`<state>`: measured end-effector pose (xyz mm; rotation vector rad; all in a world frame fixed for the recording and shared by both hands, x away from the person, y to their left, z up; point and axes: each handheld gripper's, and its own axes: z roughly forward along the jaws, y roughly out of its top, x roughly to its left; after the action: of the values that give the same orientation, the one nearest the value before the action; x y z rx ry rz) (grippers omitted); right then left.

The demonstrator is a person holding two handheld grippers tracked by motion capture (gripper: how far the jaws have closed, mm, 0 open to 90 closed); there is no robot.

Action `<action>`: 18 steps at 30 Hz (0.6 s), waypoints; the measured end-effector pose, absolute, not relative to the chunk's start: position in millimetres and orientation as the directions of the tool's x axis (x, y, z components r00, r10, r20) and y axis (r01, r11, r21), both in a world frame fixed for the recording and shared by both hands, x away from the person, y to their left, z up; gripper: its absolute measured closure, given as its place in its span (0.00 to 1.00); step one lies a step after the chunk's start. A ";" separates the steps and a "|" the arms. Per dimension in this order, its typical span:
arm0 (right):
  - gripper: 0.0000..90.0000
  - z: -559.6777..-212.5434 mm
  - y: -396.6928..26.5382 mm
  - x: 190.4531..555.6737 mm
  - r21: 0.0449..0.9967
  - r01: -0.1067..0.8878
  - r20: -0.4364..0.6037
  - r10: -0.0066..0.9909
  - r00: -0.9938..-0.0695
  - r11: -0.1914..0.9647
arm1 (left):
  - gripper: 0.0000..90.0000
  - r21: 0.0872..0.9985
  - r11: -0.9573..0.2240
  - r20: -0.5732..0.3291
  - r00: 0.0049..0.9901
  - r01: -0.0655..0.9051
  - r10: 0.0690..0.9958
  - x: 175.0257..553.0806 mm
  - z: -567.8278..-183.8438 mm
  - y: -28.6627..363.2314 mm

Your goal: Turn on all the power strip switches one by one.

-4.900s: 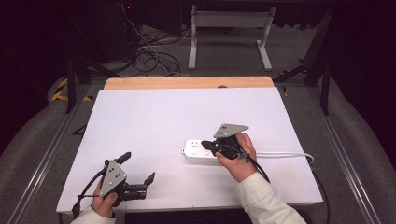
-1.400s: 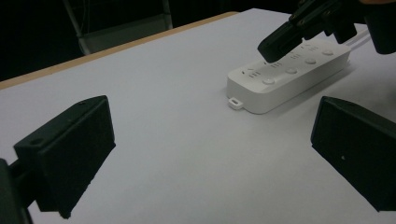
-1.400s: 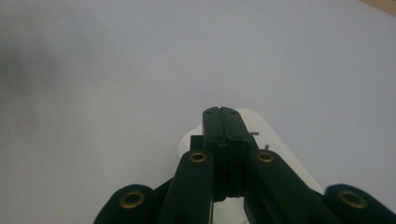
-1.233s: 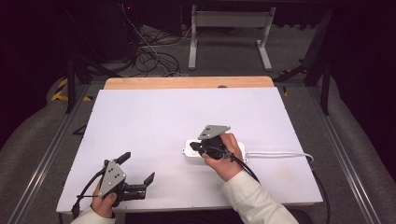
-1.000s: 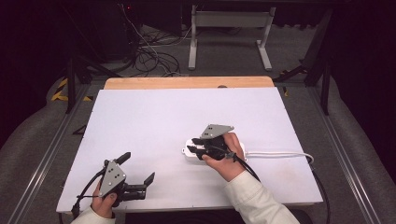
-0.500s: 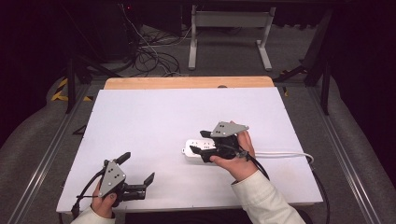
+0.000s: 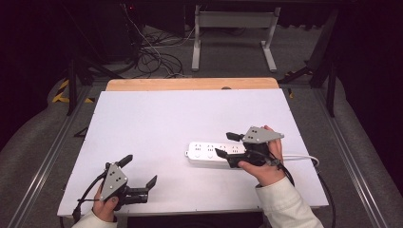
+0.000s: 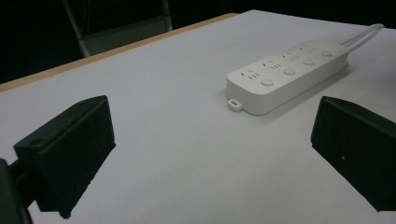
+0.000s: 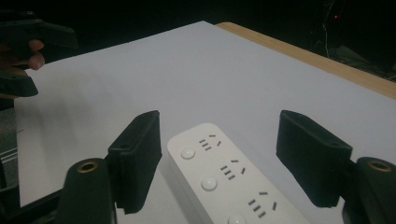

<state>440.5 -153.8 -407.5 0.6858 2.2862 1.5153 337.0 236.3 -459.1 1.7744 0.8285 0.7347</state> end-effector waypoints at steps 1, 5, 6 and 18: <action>0.34 -408.8 -158.2 439.6 0.923 0.213 0.003 0.549 -0.836 0.319 | 0.00 0.944 -0.263 0.103 0.581 0.198 0.807 336.9 -459.0 236.3; 0.32 -416.8 -174.9 436.3 0.933 0.192 -0.013 0.559 -0.829 0.306 | 0.00 0.944 -0.263 0.101 0.586 0.198 0.804 336.7 -458.6 236.7; 0.32 -419.2 -180.2 434.9 0.934 0.189 -0.014 0.559 -0.829 0.304 | 0.00 0.945 -0.262 0.100 0.586 0.197 0.804 336.6 -458.5 236.8; 0.31 -452.0 -225.1 421.1 0.943 0.185 -0.006 0.571 -0.821 0.276 | 0.00 0.948 -0.263 0.113 0.580 0.181 0.807 336.2 -455.3 241.9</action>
<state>421.1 -225.1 -452.0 0.6868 2.2073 1.5600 336.2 241.9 -455.3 1.7657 0.8149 0.7479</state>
